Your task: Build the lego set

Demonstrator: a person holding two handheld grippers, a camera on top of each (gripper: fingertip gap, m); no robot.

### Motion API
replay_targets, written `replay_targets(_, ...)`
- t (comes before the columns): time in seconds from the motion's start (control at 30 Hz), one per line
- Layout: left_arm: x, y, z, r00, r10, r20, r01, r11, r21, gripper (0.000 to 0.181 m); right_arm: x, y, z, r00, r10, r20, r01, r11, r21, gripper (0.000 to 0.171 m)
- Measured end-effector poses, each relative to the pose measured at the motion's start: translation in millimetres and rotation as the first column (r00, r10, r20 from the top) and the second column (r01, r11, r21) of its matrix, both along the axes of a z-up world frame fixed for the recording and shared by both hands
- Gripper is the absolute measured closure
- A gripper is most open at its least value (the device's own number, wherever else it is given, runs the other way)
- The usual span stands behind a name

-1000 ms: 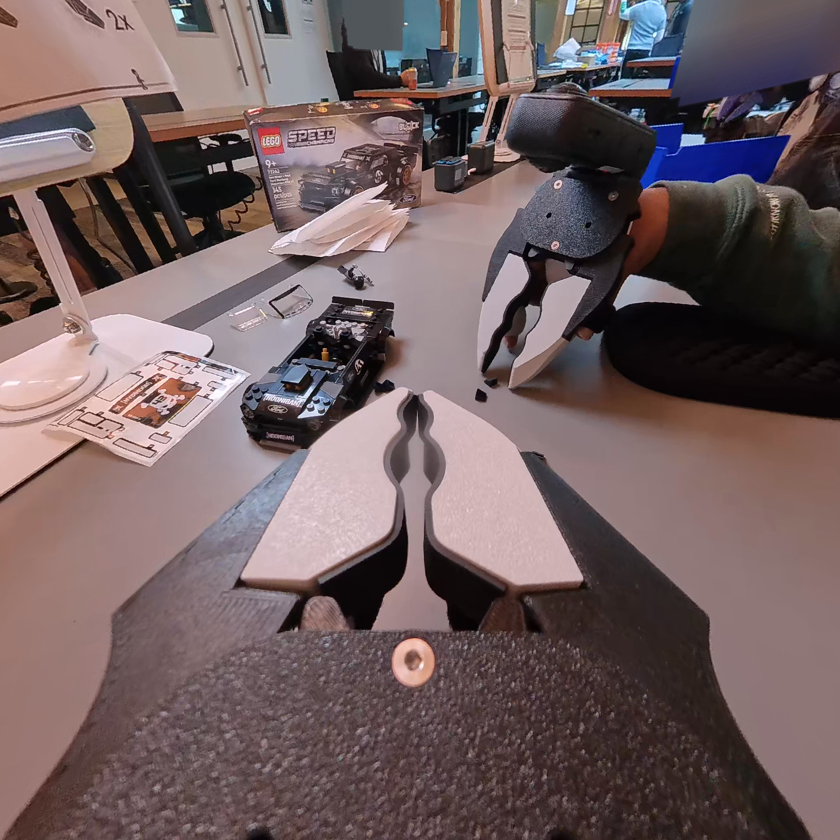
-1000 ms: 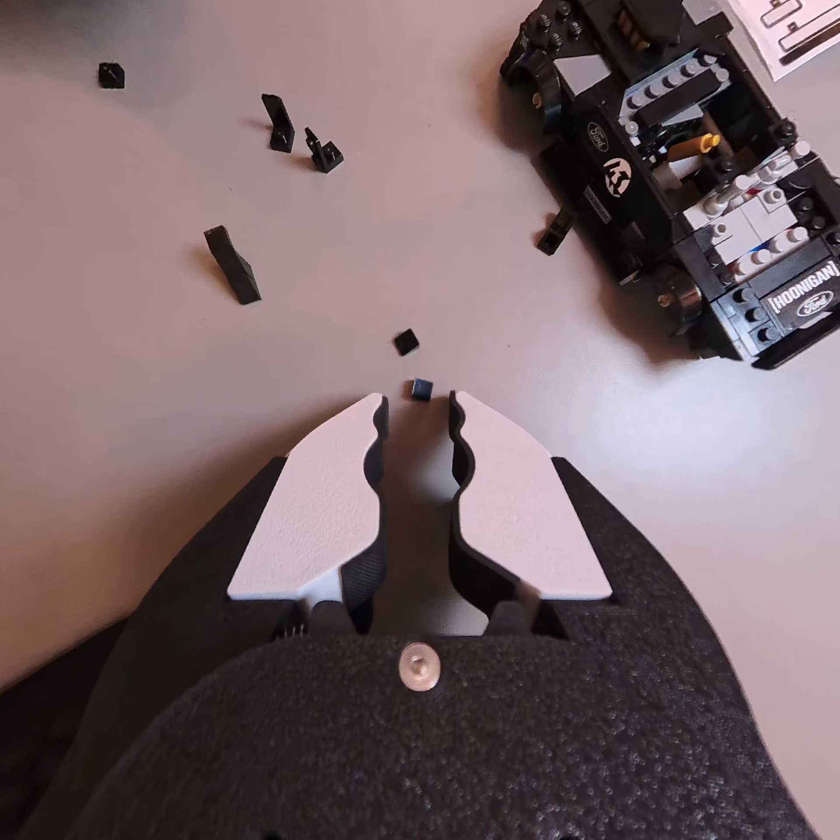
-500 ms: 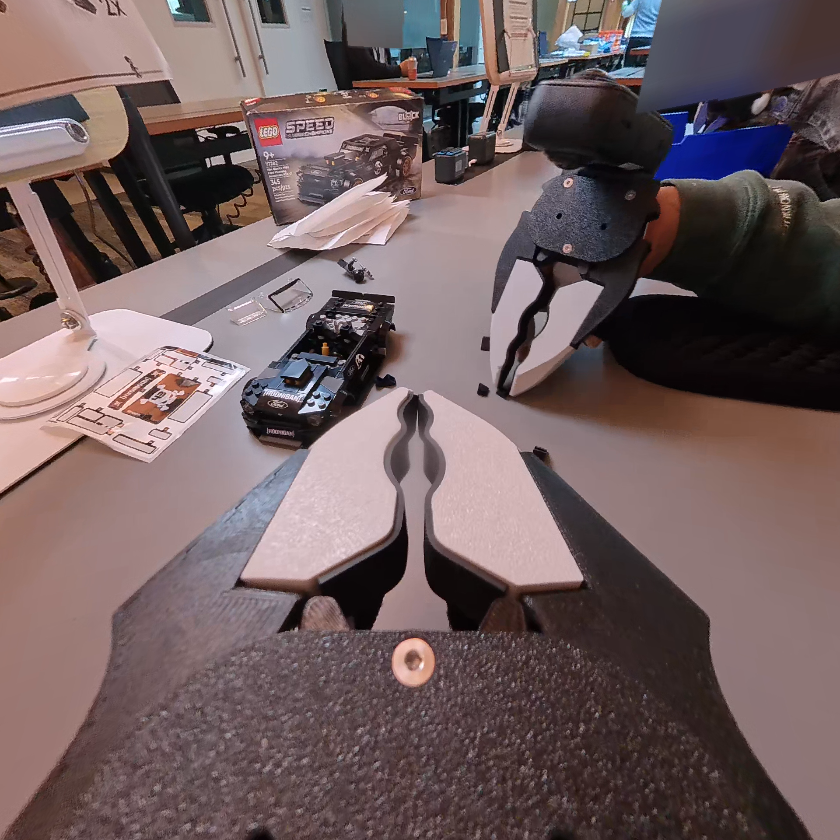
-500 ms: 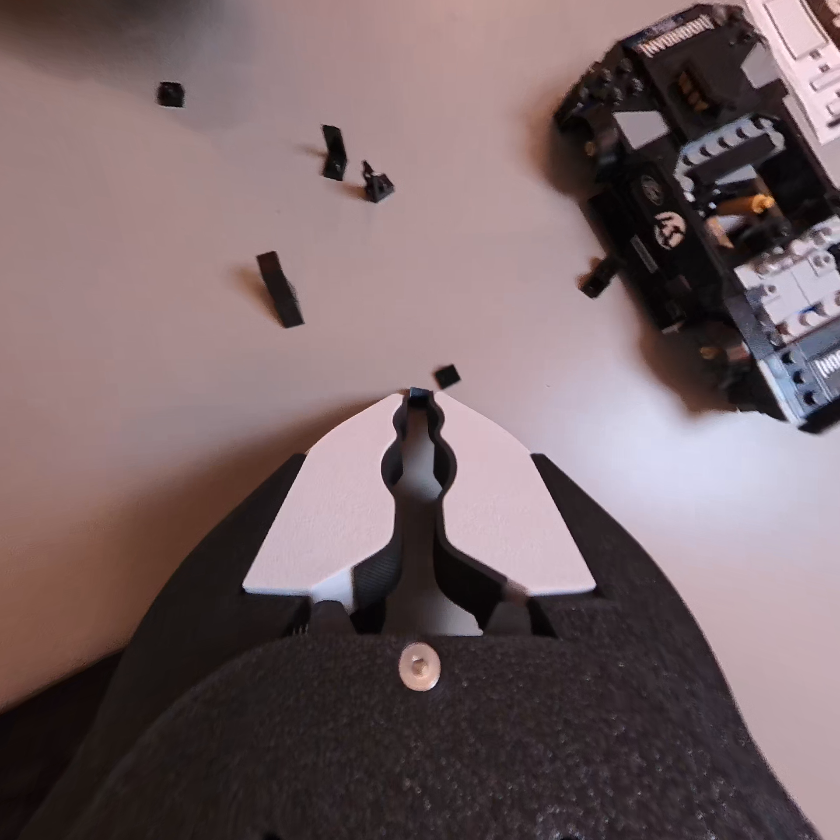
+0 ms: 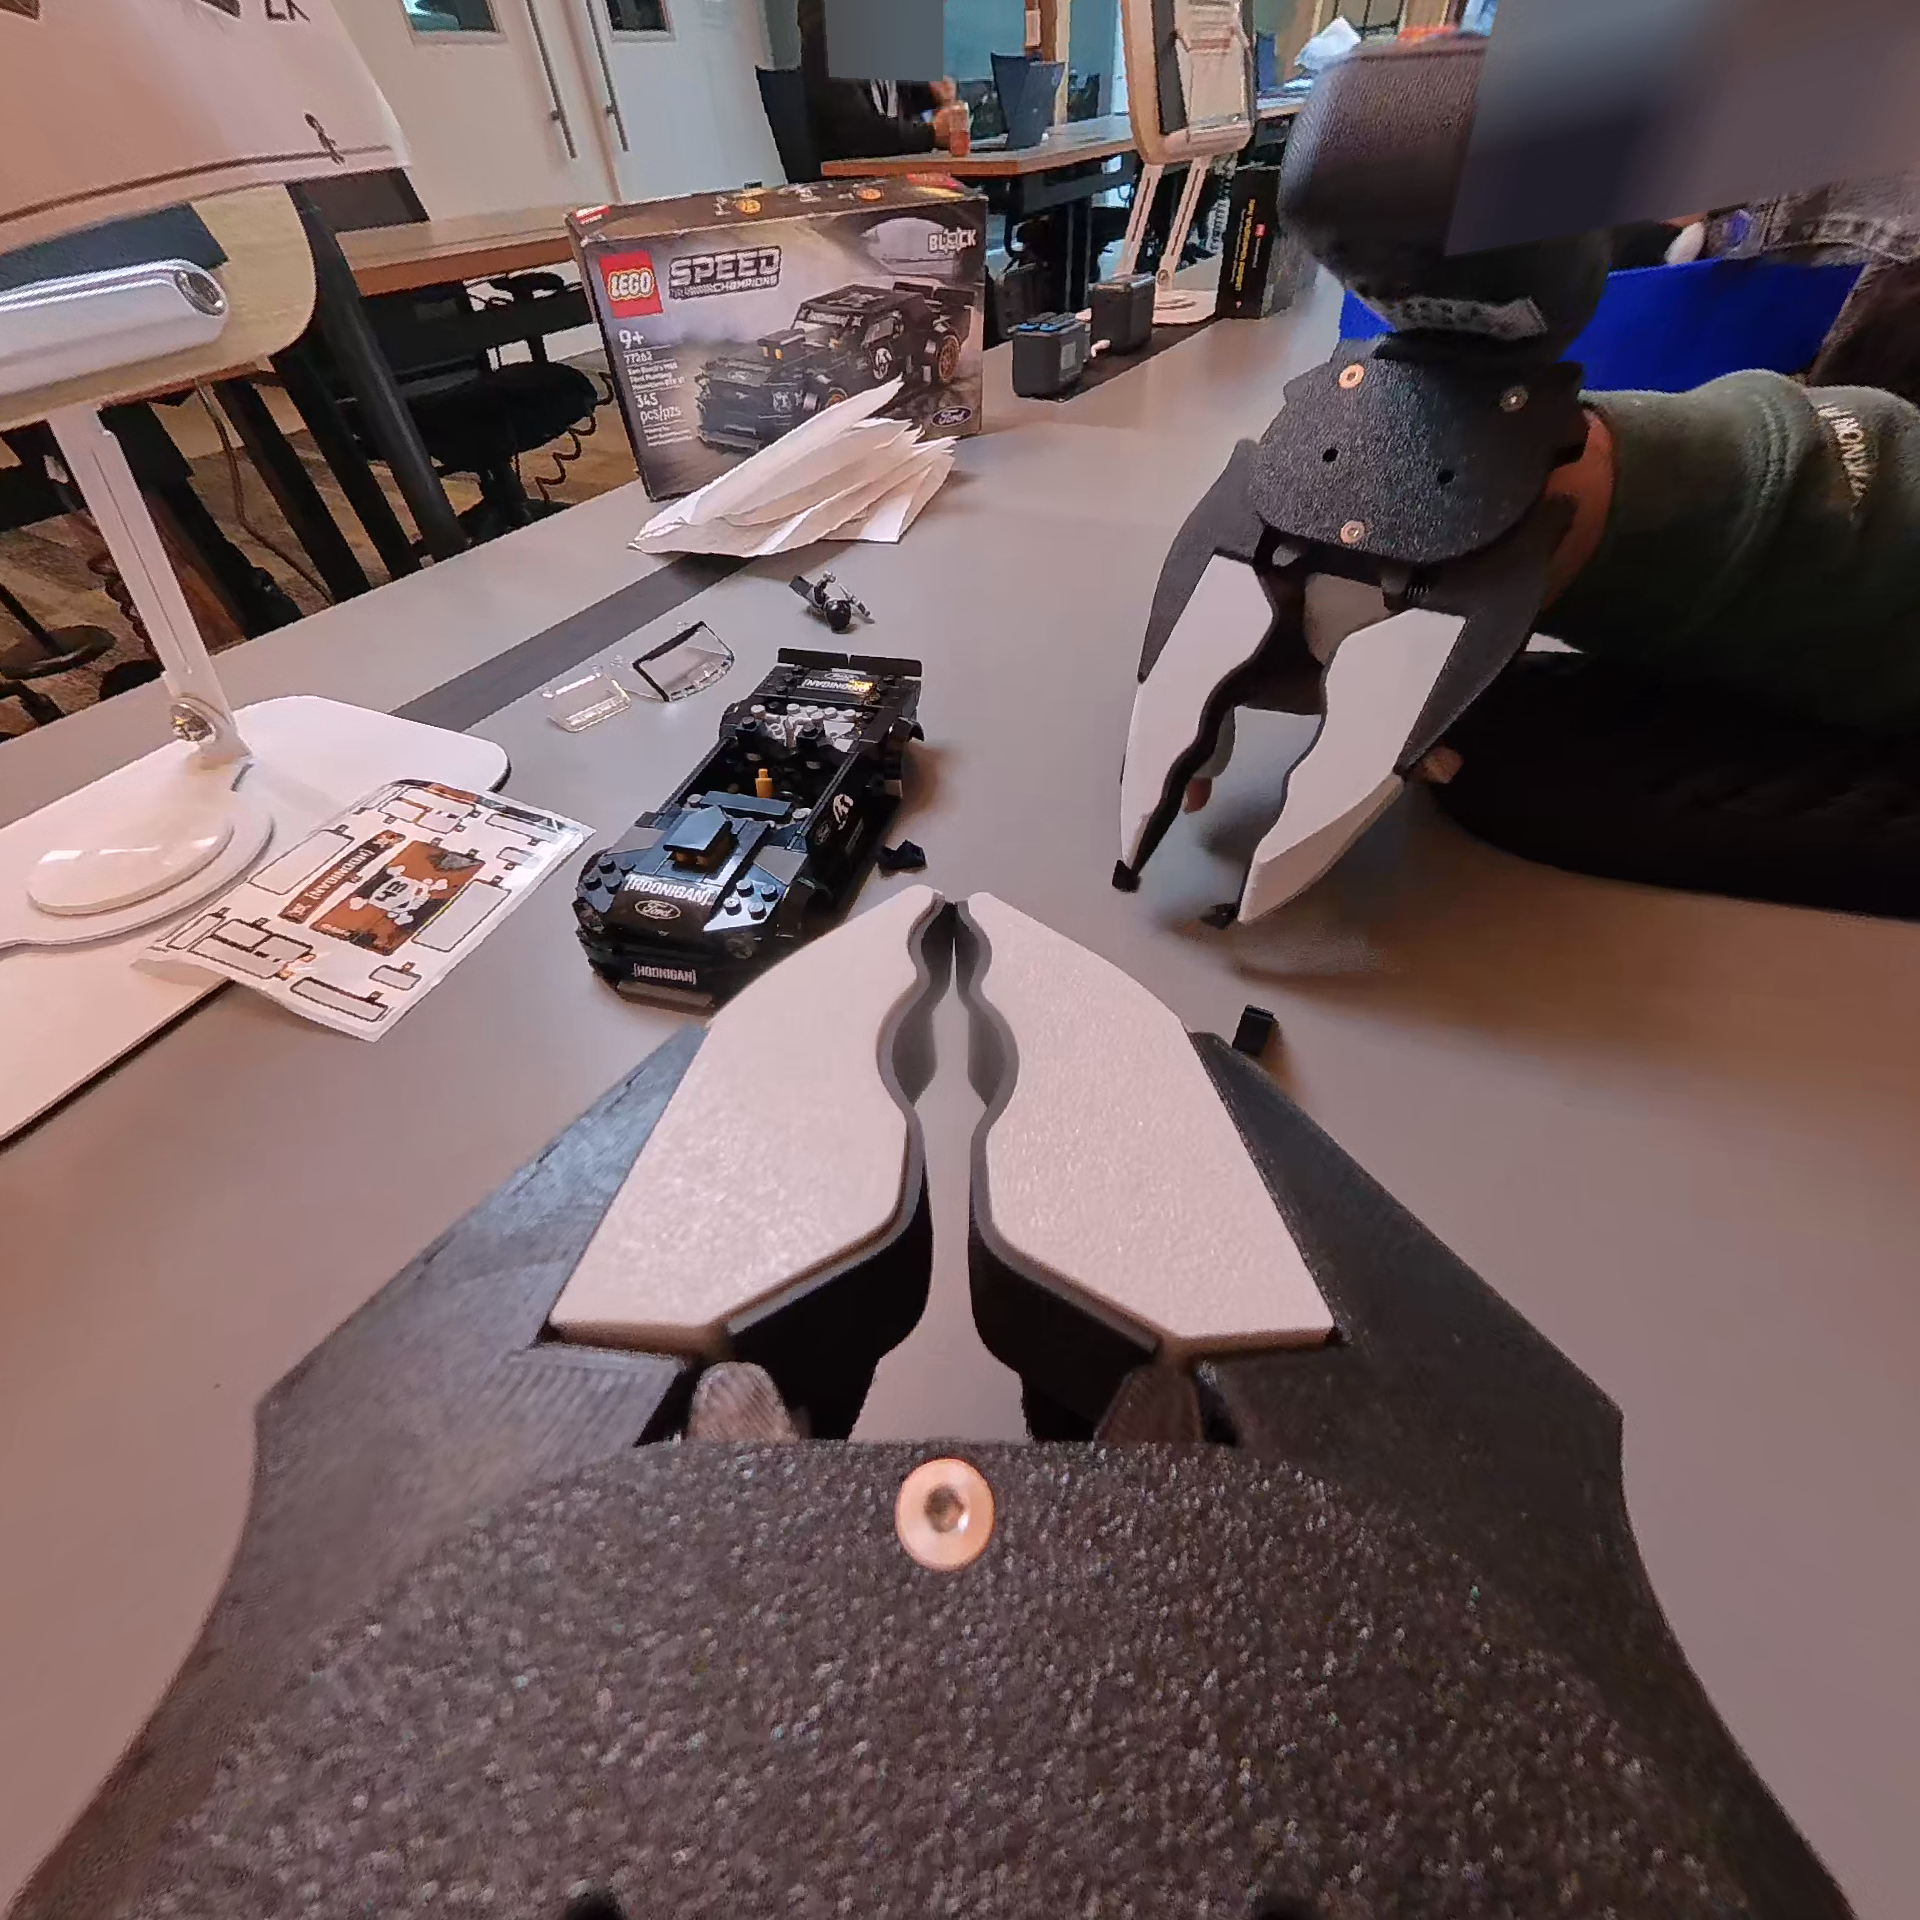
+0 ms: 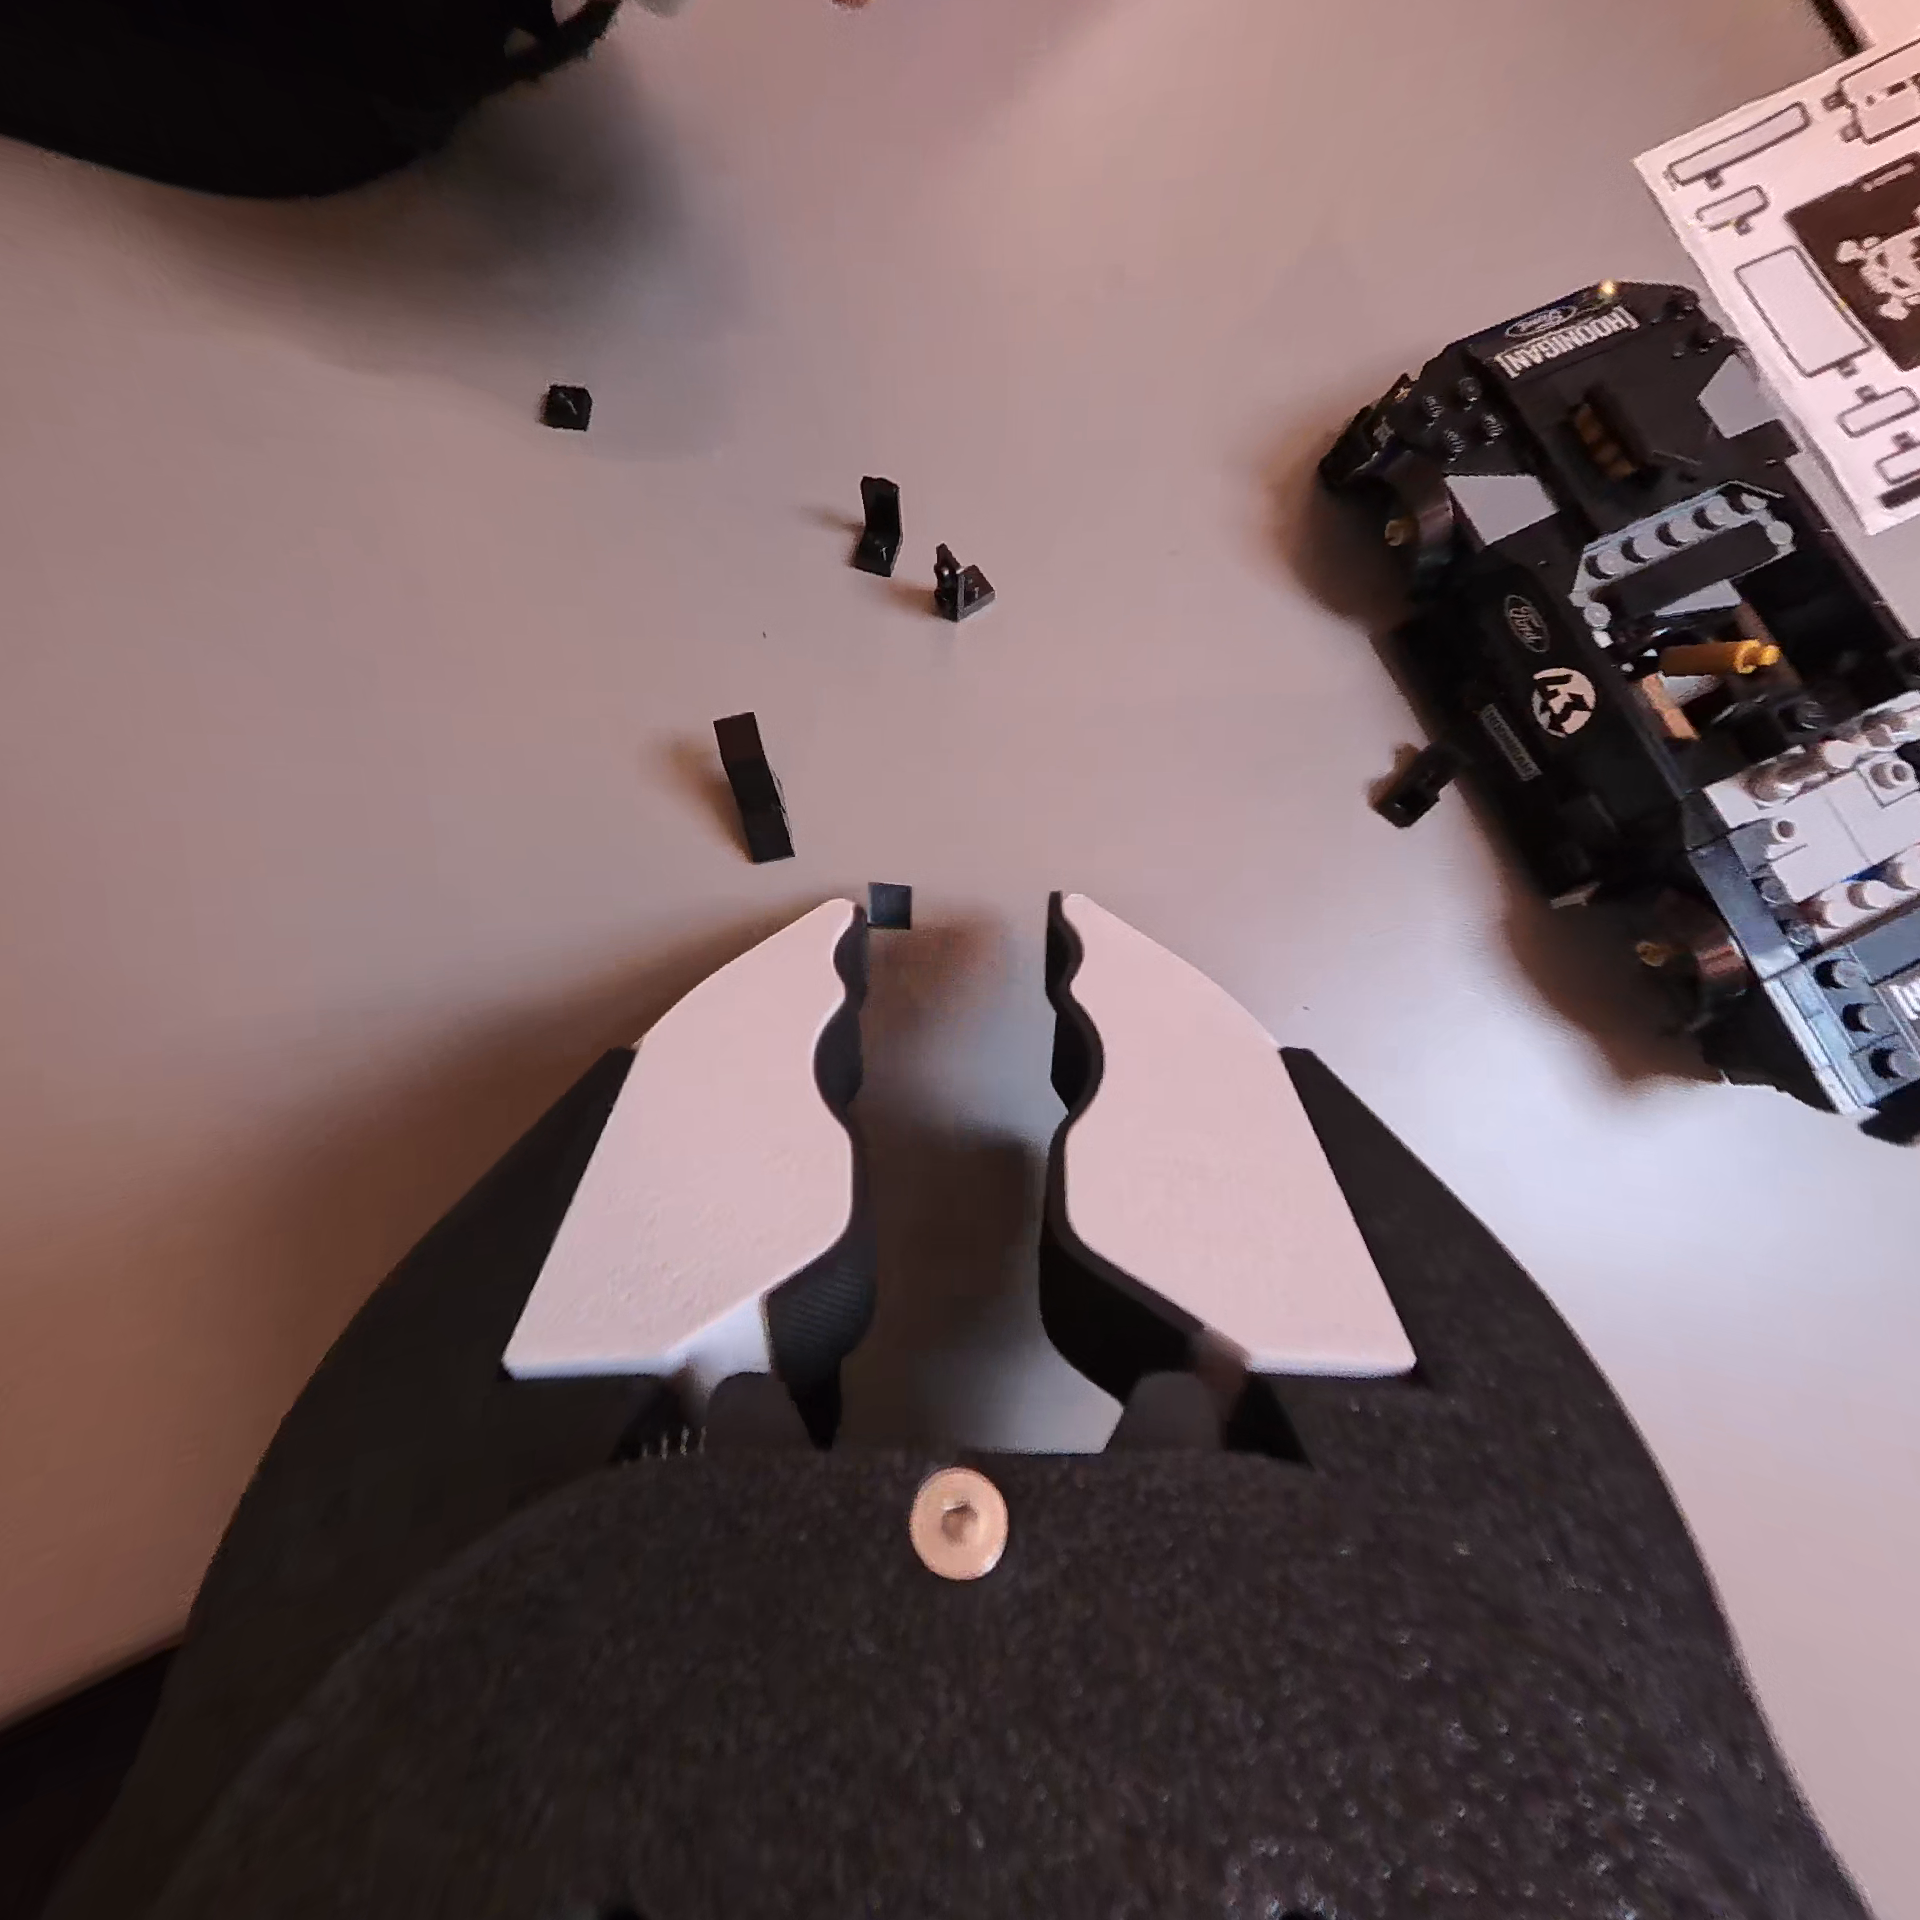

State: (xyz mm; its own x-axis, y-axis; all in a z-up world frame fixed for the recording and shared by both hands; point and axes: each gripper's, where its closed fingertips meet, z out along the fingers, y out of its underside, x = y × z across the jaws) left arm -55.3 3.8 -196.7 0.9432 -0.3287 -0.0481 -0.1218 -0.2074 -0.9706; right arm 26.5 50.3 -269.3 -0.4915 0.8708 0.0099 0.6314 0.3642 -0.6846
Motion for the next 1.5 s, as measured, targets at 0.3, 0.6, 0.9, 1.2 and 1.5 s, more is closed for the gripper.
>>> replay_targets(0.3,-7.2,0.7,0.0,1.0,0.022,0.01,-0.022,1.0,-0.004,0.181,2.6,25.4,22.8,0.991,-0.089,-0.097,0.083,0.994,-0.066,0.128)
replay_targets(0.6,-24.9,-1.9,8.5,0.997,0.071,0.009,-0.072,0.997,0.019,0.181,32.8,79.9,6.9,0.976,-0.219,-0.001,0.219,0.975,0.03,0.135)
replay_targets(0.9,-37.8,-5.6,11.6,0.996,0.09,0.016,-0.09,0.996,0.01,0.181,29.2,84.6,-13.1,0.972,-0.228,0.052,0.226,0.973,0.042,0.144)
replay_targets(1.2,-33.5,-5.1,5.3,0.997,0.075,-0.011,-0.075,0.997,-0.012,0.181,13.7,90.6,-11.3,0.969,-0.247,0.018,0.243,0.963,0.113,0.153)
replay_targets(1.5,-32.0,-5.1,3.3,0.997,0.071,-0.023,-0.072,0.997,-0.019,0.181,-42.9,24.7,18.1,0.995,-0.084,-0.046,0.085,0.996,0.02,0.149)
